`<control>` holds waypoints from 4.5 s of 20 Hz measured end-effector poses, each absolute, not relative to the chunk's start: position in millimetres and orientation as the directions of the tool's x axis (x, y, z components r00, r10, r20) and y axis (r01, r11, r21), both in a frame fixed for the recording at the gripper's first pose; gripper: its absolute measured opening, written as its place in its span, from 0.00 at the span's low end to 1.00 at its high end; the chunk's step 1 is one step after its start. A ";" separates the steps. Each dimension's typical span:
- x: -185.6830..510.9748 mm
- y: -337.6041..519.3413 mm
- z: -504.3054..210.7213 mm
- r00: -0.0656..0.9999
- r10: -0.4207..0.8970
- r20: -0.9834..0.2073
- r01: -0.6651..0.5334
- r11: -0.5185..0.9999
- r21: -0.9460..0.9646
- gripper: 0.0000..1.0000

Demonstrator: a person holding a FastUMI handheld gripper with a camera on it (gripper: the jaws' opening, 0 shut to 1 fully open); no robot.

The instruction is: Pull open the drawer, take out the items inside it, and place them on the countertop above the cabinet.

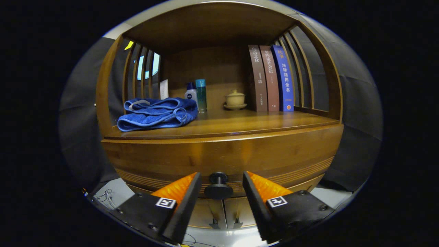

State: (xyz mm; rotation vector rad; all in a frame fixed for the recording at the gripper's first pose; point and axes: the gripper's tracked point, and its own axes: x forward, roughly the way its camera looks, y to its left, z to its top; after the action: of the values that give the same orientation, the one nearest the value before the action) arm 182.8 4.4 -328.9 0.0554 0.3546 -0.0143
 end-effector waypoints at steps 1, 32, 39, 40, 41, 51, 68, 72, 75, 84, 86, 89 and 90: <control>184.6 4.6 -332.3 0.933 -0.002 -0.360 0.025 0.998 0.058 0.73; 89.1 5.7 -337.5 0.891 0.002 -0.455 0.011 1.000 0.025 0.36; 36.0 3.8 -332.3 0.877 -0.001 -0.480 0.027 0.999 0.047 0.36; 30.5 3.0 -331.5 0.875 -0.002 -0.484 0.028 0.999 0.047 0.36; 24.3 3.2 -331.5 0.873 -0.002 -0.488 0.029 0.998 0.048 0.36; -16.5 0.2 -337.9 0.861 0.004 -0.508 0.037 0.997 0.070 0.36; 27.8 23.7 -167.3 0.939 0.051 -0.341 -0.017 0.995 0.102 0.99; 86.3 33.6 -179.3 0.883 0.072 -0.463 -0.035 0.995 0.089 0.99; 118.9 37.2 -207.3 0.829 0.066 -0.555 -0.032 0.997 0.071 0.99; 160.3 20.3 -295.2 0.573 0.000 -0.819 -0.006 1.000 -0.004 0.99; 161.3 14.9 -310.9 0.527 -0.024 -0.849 -0.002 1.000 -0.030 0.99; 161.4 11.9 -327.4 0.468 -0.030 -0.883 0.025 0.999 -0.021 0.99; 160.4 10.0 -332.5 0.446 -0.030 -0.895 0.039 0.999 -0.014 0.99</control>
State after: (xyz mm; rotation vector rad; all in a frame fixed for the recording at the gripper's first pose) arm 160.4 10.0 -332.5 0.0086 1.1078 -0.0428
